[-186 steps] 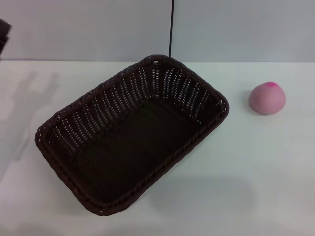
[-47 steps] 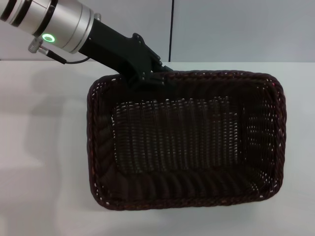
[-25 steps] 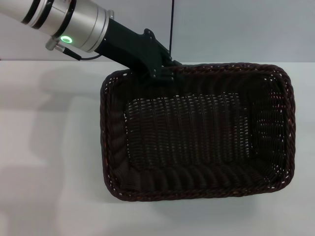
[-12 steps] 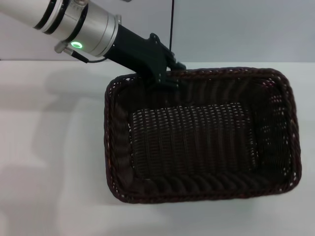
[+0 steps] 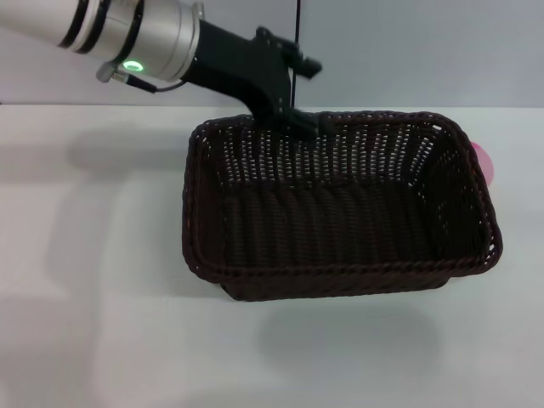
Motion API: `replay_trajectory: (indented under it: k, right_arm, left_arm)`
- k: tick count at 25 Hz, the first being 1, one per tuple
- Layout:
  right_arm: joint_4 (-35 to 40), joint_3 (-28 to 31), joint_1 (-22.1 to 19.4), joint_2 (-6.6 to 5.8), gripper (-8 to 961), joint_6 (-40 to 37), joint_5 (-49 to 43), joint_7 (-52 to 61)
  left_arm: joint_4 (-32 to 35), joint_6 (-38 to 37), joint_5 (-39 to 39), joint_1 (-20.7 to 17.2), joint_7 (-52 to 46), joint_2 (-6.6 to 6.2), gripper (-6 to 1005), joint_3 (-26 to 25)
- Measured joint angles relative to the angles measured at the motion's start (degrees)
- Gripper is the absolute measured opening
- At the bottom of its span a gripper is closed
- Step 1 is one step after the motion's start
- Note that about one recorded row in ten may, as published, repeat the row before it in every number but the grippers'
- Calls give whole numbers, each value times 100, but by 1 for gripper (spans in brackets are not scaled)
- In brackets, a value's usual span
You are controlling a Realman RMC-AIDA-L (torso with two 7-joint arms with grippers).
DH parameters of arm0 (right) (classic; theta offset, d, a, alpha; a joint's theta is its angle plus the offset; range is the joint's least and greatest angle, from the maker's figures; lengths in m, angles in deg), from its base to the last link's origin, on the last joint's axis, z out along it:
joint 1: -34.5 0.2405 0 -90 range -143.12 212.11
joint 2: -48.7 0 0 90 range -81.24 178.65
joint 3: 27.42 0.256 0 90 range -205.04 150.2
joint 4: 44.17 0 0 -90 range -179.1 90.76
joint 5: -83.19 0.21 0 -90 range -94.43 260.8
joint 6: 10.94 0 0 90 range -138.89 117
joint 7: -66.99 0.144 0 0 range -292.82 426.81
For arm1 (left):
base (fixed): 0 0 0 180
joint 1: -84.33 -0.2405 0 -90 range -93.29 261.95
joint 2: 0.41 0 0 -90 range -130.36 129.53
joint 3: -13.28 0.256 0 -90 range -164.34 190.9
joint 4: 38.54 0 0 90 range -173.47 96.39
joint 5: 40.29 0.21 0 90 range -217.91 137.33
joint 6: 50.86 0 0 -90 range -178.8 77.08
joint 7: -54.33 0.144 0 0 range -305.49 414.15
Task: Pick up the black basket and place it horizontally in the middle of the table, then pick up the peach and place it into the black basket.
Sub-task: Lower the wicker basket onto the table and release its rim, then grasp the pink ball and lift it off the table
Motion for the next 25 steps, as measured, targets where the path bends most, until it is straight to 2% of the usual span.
replay_trajectory:
  k: [2,3,5,8,10,11,13,18,21,25]
  right_arm:
    - [17,-31,0,-2,558,-29,-19,0]
    - [50,-40,0,-9,558,-44,-63,2]
    - [195,-45,-1,-23,558,-66,-276,87]
    - [707,-47,-5,-41,559,-126,-982,547]
    - [1100,-47,-4,-80,559,-237,-1468,936]
    - [1306,-47,2,-113,559,-327,-1757,1162]
    - [1723,-48,24,-171,559,-550,-2220,1661]
    - [3014,-47,92,-235,559,-959,-3189,2761]
    - [3891,-45,187,-283,559,-981,-3932,3487]
    - [4976,-127,406,-351,559,-1118,-5064,4512]
  left_arm:
    - [24,89,-168,-89,89,-3,706,-1]
    - [79,268,-603,-318,295,-6,730,-15]
    - [114,417,-1070,-544,492,-8,777,-29]
    - [98,602,-2271,-1013,1039,-8,807,-36]
    - [-58,642,-3414,-1445,1708,-1,812,-1]
    - [-58,642,-3414,-1445,1708,-1,815,-1]
    - [-605,615,-5180,-1941,2789,14,818,227]
    - [-1856,237,-7474,-2287,4119,12,818,525]
    - [-2655,-163,-8326,-2317,4475,7,817,514]
    - [-3262,-381,-8745,-2348,4617,1,817,481]
